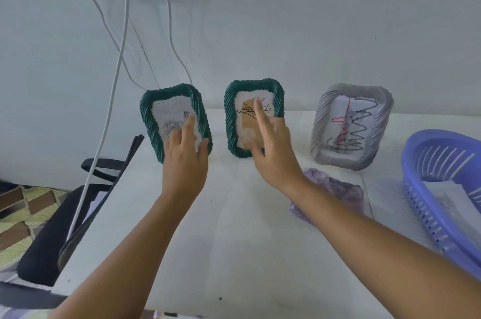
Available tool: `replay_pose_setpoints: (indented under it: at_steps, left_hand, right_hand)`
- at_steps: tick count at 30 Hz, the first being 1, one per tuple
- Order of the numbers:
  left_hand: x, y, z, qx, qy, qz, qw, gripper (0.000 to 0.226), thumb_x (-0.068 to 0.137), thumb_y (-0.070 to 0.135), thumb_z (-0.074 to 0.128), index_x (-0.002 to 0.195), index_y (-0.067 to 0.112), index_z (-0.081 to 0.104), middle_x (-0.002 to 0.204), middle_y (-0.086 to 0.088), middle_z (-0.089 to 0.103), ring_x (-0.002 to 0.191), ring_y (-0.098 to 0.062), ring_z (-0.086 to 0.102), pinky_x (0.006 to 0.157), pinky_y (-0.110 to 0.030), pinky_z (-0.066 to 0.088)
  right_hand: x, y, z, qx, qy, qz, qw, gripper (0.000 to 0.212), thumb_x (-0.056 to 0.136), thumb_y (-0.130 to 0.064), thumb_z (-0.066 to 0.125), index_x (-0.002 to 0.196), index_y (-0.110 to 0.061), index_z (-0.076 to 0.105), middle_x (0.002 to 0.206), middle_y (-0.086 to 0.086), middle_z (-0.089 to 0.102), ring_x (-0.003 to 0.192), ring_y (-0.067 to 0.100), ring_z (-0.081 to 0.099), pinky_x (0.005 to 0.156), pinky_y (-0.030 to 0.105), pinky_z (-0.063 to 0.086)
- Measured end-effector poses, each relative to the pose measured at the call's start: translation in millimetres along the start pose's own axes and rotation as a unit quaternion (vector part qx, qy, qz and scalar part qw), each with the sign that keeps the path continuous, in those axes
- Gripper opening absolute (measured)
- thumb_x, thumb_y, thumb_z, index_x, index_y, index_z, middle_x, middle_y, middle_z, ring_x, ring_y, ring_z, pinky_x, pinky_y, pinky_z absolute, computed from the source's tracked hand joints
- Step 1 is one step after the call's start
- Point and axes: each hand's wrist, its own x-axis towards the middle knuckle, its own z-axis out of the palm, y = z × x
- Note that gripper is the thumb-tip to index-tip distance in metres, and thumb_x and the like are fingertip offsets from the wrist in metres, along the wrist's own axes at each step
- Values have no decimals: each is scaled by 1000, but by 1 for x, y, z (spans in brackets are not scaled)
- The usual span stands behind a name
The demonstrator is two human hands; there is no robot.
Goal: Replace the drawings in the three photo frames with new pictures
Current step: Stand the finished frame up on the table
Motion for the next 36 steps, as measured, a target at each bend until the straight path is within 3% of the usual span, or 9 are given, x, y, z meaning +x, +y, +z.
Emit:
replay_pose_setpoints:
  at_steps: [6,10,12,15,20,24,28,31,36]
  left_hand:
    - [7,-48,-26,1,50,-114,992,64,105,33,45,160,33,13,133,-14,38,121,-31,33,106,-52,34]
    - [27,-68,-40,-108,-15,-213,971,69,106,36,40,160,40,-3,146,-17,37,135,-32,40,105,-48,39]
    - [35,-72,-46,-172,-59,-237,954,72,106,35,39,158,44,-9,142,-24,49,126,-37,54,98,-47,50]
    - [43,-77,-50,-237,-120,-245,932,73,108,32,40,155,52,-12,120,-11,68,105,-20,65,89,-35,54]
    - [51,-80,-52,-303,-147,-249,908,77,106,22,51,148,65,3,111,-10,71,113,-24,68,104,-57,50]
    - [44,-65,-63,-341,-145,-228,900,75,105,13,51,154,56,13,113,-9,72,113,-25,69,99,-57,54]
    - [26,-50,-80,-397,-172,-196,880,73,105,7,50,157,50,21,115,-17,70,115,-28,68,98,-58,54]
    - [8,-41,-88,-423,-189,-185,867,71,105,5,50,157,45,24,118,-16,69,117,-31,67,98,-58,53]
    - [-16,-25,-83,-444,-216,-185,850,70,105,5,49,158,43,23,127,-19,67,121,-36,64,98,-62,52]
  right_hand:
    - [31,-42,31,65,-133,16,989,85,103,-22,57,160,-44,-1,135,13,51,120,25,50,106,35,40]
    - [51,-58,43,119,-243,85,959,86,107,-18,47,155,-51,-16,168,1,17,149,18,28,105,26,23]
    - [59,-63,48,117,-263,102,952,88,107,-17,46,154,-50,-21,168,3,17,143,22,36,101,26,31]
    - [69,-67,58,102,-280,114,948,92,106,-17,45,149,-53,-28,165,6,21,118,24,53,84,33,49]
    - [76,-70,66,121,-267,137,946,96,102,-14,47,147,-56,-27,156,5,35,90,22,64,62,31,54]
    - [68,-69,61,144,-227,156,950,96,102,-10,50,153,-53,-19,136,0,41,102,21,60,69,29,56]
    - [49,-63,46,212,-177,158,948,85,104,-9,49,158,-50,-1,155,-9,33,132,11,40,91,18,43]
    - [31,-58,30,276,-180,168,929,82,103,-9,51,156,-55,8,162,-9,33,129,5,47,105,23,47]
    - [2,-43,13,351,-199,178,898,79,105,-11,48,152,-62,12,160,-34,20,146,-9,25,123,34,29]
